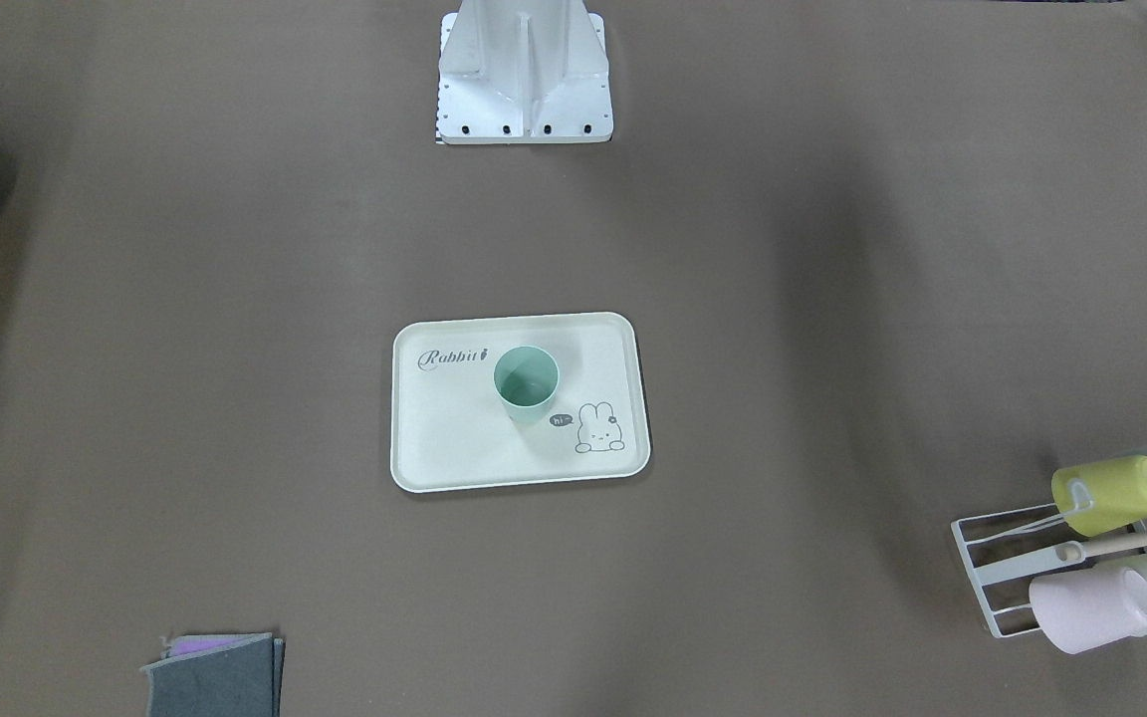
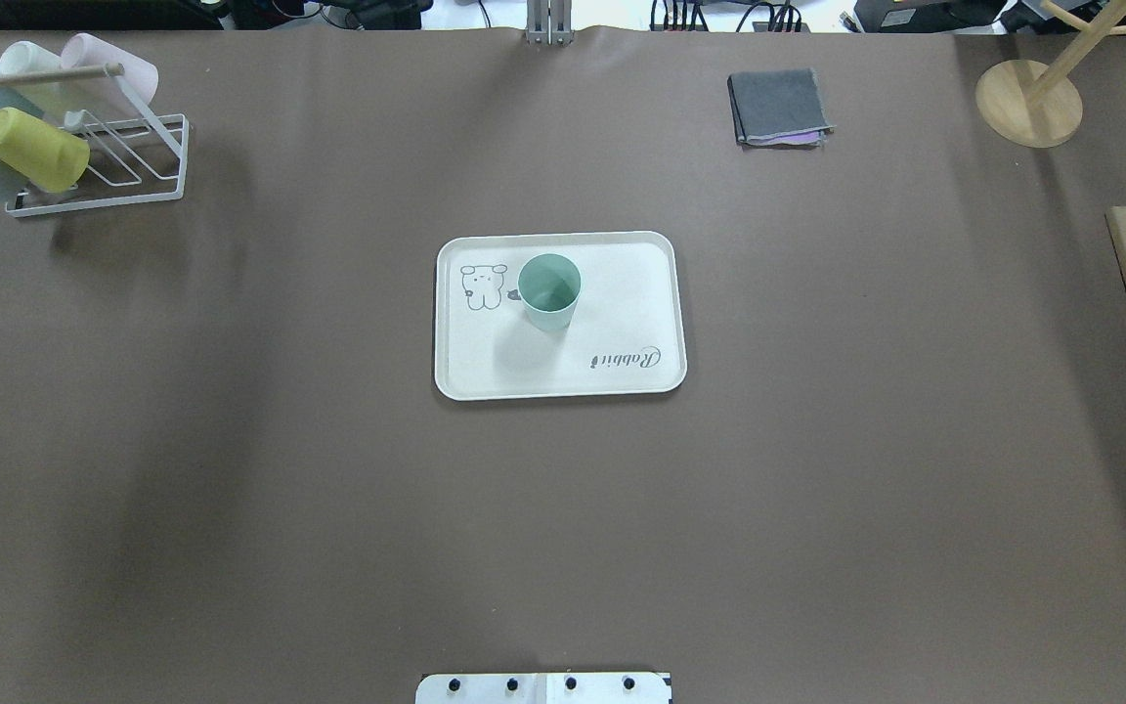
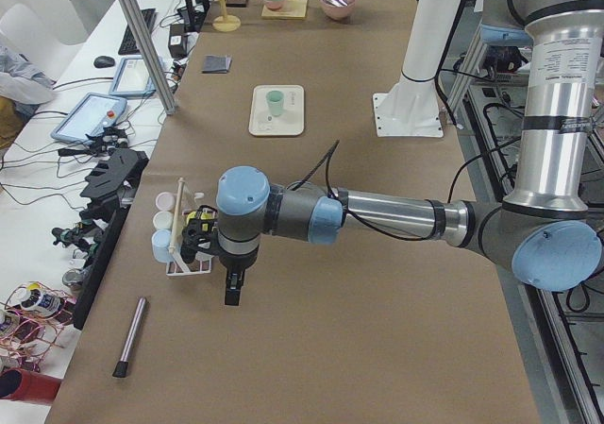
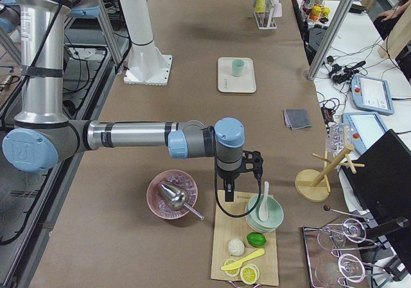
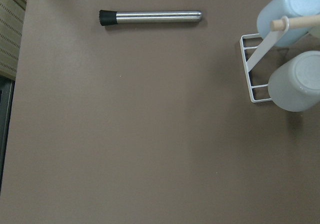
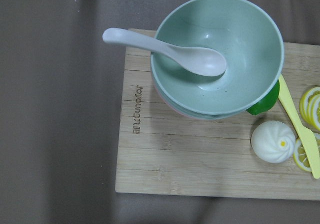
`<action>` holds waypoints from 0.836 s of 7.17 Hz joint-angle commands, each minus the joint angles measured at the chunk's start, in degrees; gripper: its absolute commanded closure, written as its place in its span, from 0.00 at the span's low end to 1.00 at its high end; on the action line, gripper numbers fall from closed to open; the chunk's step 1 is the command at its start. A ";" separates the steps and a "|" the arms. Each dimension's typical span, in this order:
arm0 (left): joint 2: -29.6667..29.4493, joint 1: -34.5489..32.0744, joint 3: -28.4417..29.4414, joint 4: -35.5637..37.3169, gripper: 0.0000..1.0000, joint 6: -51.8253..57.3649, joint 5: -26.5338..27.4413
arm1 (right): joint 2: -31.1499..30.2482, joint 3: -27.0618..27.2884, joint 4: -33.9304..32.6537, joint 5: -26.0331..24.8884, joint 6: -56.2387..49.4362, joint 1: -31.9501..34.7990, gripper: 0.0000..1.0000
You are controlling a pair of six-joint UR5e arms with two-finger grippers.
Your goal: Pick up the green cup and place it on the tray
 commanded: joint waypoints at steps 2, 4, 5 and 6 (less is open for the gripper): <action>2.21 -0.10 1.31 5.70 0.03 0.59 -0.38 | -0.17 0.17 0.00 0.00 -0.04 0.00 0.00; 2.30 -0.09 0.96 6.43 0.03 0.59 -0.47 | -0.17 0.17 0.00 0.00 -0.04 0.09 0.00; 2.30 -0.09 0.87 6.52 0.03 0.59 -0.47 | -0.17 0.17 0.00 0.00 -0.04 0.00 0.00; 2.30 -0.09 0.96 6.52 0.03 0.59 -0.47 | -0.17 0.17 0.00 0.00 -0.04 0.00 0.00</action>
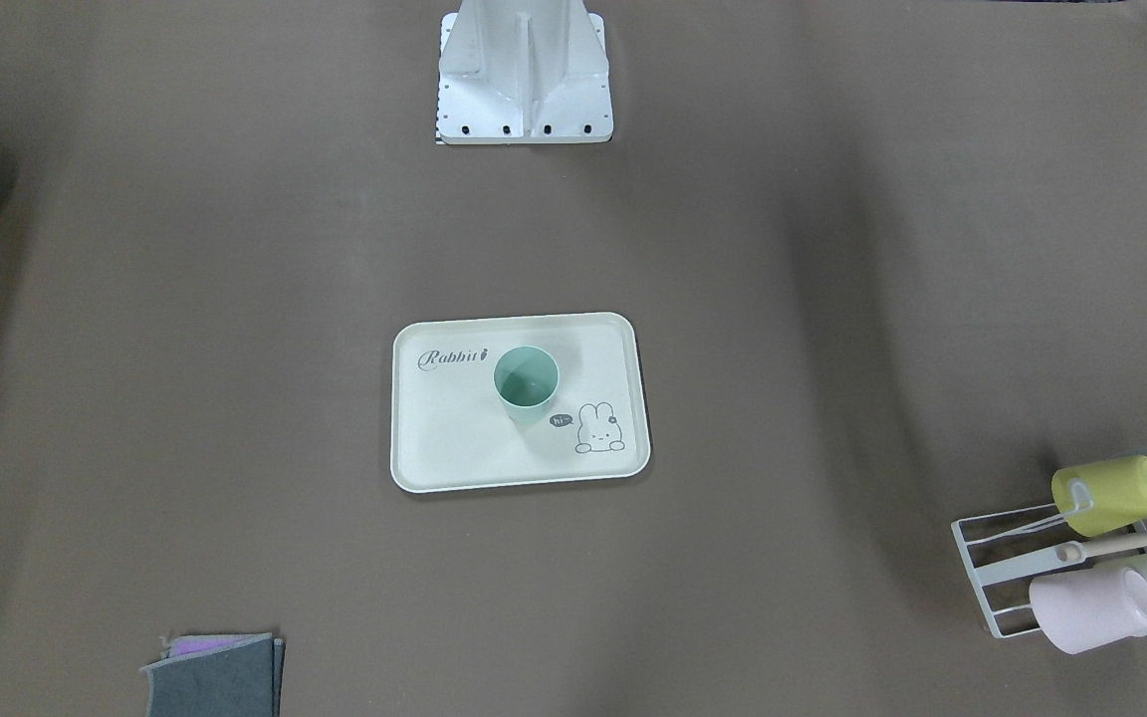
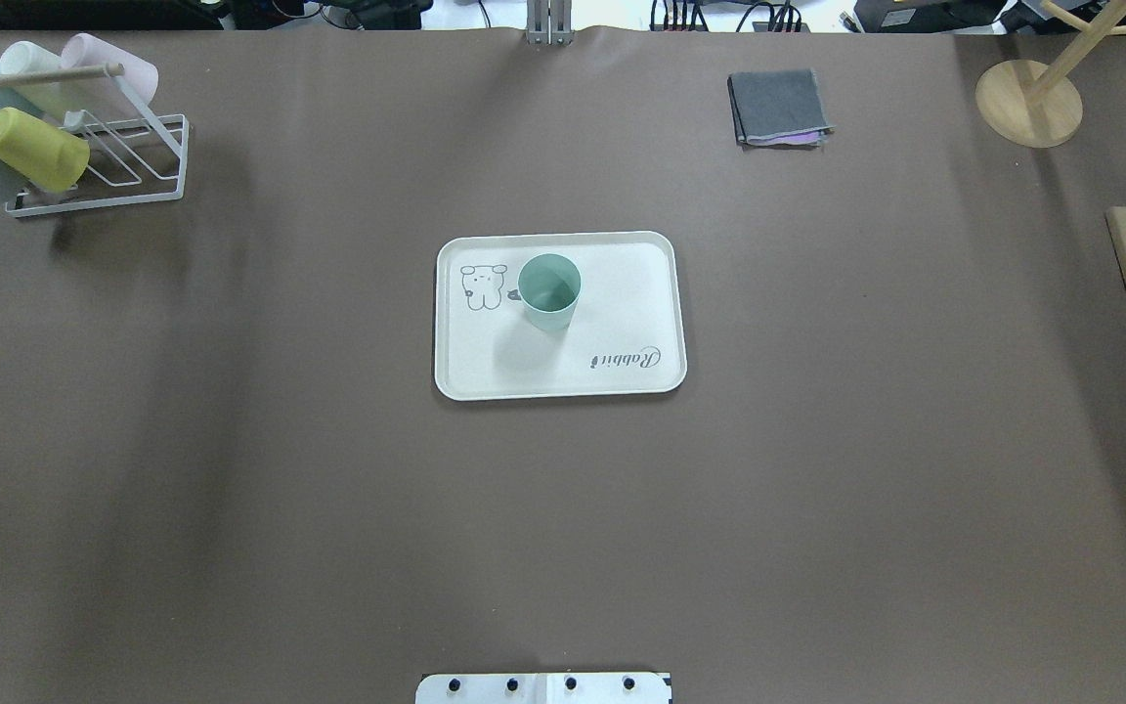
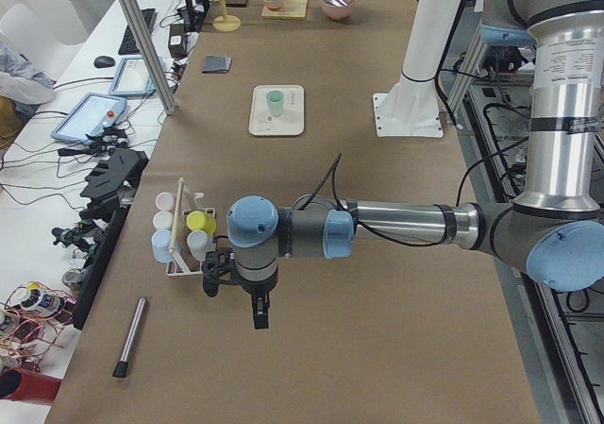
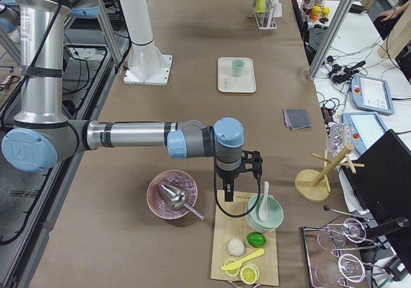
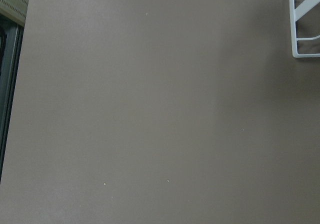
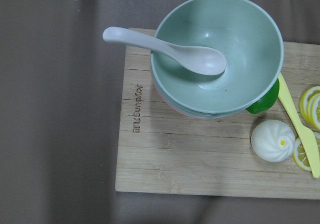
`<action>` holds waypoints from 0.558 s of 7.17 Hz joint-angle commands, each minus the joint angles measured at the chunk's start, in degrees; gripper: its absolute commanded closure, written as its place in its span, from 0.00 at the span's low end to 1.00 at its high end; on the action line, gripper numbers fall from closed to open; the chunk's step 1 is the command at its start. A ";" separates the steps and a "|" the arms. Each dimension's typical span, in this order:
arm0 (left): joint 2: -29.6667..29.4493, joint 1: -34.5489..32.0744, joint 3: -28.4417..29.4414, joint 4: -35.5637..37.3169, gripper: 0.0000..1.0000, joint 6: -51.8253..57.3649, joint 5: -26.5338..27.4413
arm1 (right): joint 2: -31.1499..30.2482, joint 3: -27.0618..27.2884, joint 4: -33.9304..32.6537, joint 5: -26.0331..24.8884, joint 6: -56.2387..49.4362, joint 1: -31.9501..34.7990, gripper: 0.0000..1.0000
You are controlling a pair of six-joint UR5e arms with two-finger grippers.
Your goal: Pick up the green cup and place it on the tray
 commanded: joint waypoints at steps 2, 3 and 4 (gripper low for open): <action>0.01 -0.08 -0.16 0.10 0.03 0.00 -0.09 | -0.09 0.00 0.00 0.00 0.00 -0.03 0.00; 0.70 0.00 -0.69 -0.25 0.03 0.09 -0.09 | -0.09 0.00 0.00 0.00 0.00 -0.03 0.00; 0.71 0.00 -1.21 -0.34 0.03 0.09 -0.18 | -0.09 0.00 0.00 0.00 0.00 0.06 0.00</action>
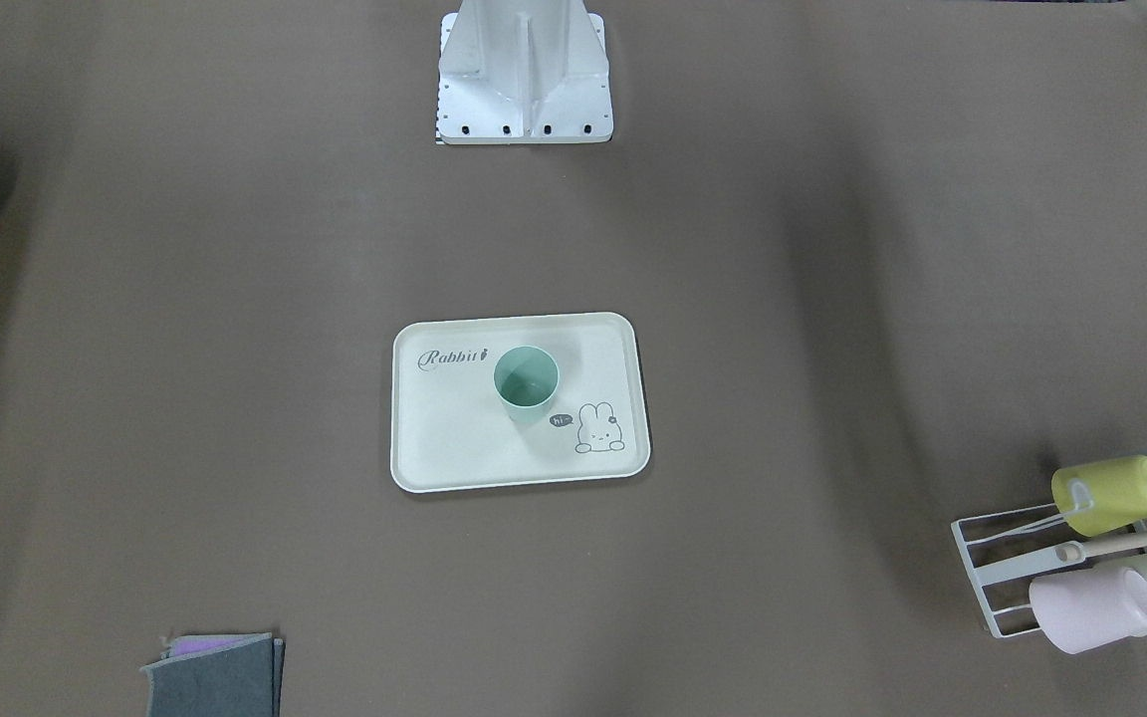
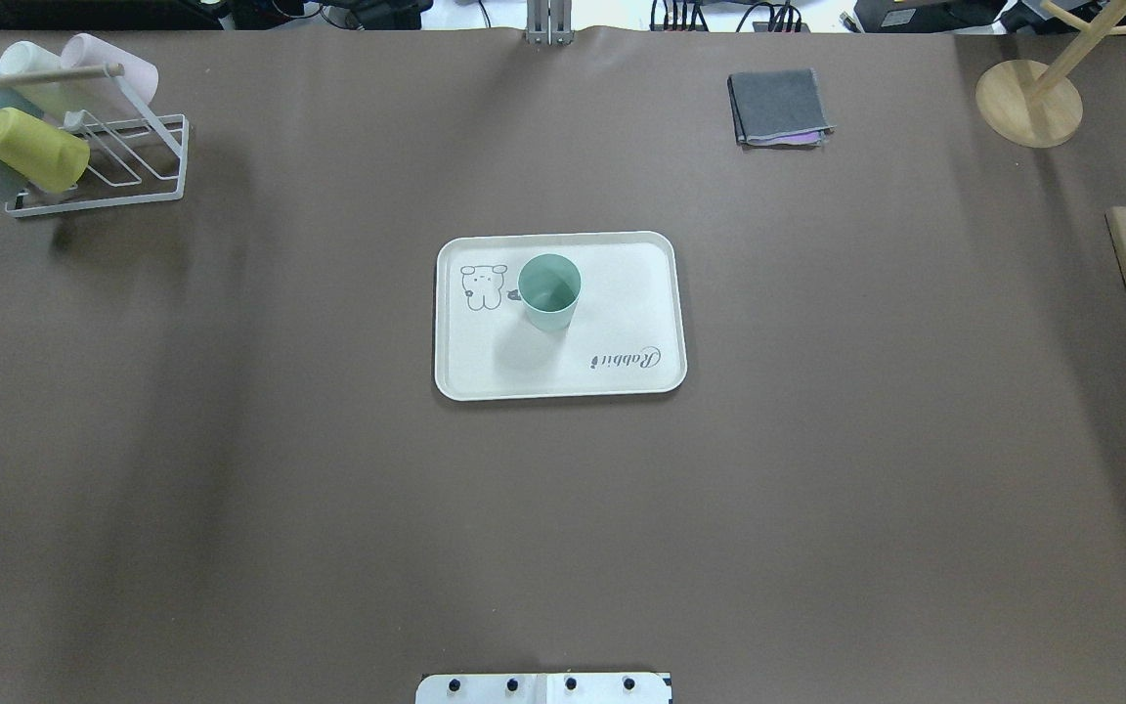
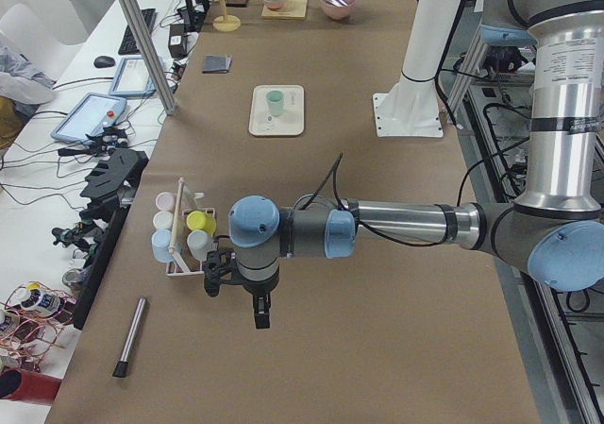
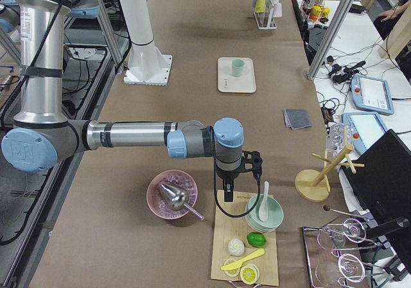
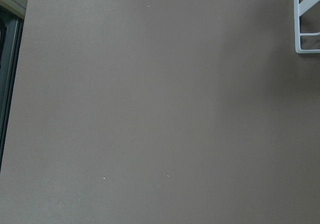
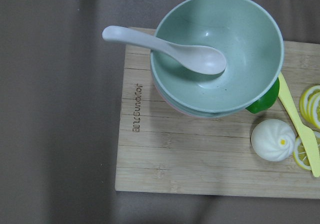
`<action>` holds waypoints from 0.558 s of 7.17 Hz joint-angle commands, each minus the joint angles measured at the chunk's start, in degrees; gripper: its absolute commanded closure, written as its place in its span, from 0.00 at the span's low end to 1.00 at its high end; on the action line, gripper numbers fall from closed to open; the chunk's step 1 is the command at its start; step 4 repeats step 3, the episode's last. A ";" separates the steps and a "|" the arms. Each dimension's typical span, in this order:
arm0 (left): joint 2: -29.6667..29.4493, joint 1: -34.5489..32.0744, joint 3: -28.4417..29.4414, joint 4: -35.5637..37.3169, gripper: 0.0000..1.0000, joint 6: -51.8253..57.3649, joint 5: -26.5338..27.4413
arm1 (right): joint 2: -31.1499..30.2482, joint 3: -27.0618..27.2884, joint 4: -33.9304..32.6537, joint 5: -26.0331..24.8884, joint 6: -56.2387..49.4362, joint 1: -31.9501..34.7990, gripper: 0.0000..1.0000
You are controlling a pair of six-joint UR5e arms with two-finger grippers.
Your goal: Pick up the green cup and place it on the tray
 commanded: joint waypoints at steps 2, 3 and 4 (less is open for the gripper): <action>1.99 0.11 -1.38 -0.36 0.03 3.71 -0.16 | -0.10 0.00 0.00 0.00 0.00 0.16 0.00; 2.08 0.11 -1.56 -0.28 0.03 4.42 -0.16 | -0.10 0.00 0.00 0.00 0.00 0.16 0.00; 2.08 0.11 -1.56 -0.28 0.03 4.42 -0.16 | -0.10 0.00 0.00 0.00 0.00 0.16 0.00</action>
